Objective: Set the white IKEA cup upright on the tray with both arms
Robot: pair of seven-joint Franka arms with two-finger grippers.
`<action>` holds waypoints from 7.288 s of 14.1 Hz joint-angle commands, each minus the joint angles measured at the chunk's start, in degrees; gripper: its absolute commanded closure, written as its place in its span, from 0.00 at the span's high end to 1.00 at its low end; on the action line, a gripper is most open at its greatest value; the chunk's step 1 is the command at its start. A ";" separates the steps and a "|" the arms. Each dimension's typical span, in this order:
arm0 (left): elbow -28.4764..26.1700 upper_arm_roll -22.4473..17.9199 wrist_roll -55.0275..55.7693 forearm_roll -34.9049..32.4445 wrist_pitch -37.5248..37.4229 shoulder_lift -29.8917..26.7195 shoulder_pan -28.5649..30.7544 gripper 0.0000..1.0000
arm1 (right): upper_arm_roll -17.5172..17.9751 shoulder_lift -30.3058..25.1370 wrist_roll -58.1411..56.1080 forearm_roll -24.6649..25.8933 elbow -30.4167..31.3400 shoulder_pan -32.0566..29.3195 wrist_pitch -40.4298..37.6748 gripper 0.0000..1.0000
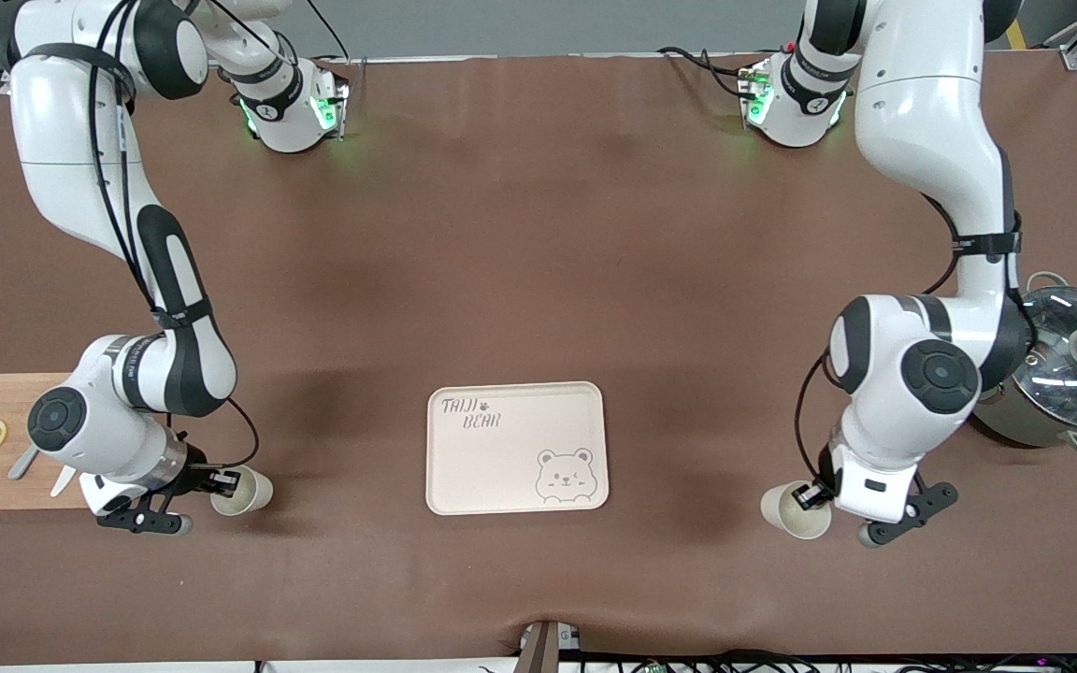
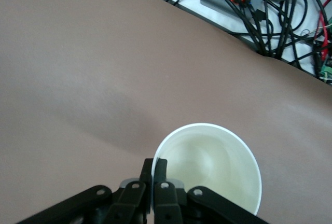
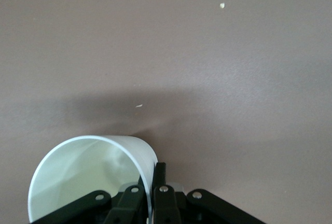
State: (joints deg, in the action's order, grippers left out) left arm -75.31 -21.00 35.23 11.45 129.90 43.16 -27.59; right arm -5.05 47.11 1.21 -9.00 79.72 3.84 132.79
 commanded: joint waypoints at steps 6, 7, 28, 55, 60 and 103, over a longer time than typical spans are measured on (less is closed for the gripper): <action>1.39 -5.09 12.39 0.51 -2.64 0.52 -10.71 0.00 | 0.04 -2.02 22.30 -1.02 -10.55 7.92 -18.27 0.00; 1.39 -5.63 13.97 0.51 -2.64 0.70 -12.04 0.00 | 0.13 -2.20 26.43 -0.93 -10.99 9.24 -18.19 0.00; 3.50 -5.46 37.45 -7.40 0.70 9.74 -28.92 0.00 | -0.40 5.44 55.30 -0.05 -10.46 26.92 2.37 0.00; 1.83 -5.19 33.34 -4.42 -7.98 -5.09 -22.52 1.00 | -0.58 -10.96 51.81 0.65 -10.20 25.79 -18.77 1.00; -1.32 -5.10 25.00 -4.24 -14.49 -12.74 -19.09 1.00 | -0.58 -24.32 41.79 0.30 -10.11 21.40 -39.86 1.00; -0.46 12.00 -31.45 -5.38 -36.30 -32.09 23.43 1.00 | -0.40 -51.77 4.41 7.86 18.80 -0.59 -38.23 1.00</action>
State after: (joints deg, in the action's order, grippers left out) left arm -75.26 -14.22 4.48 6.30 93.79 11.99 -8.92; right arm -5.66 -5.72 5.95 -1.12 100.06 3.27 94.58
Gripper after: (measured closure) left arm 0.000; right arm 0.000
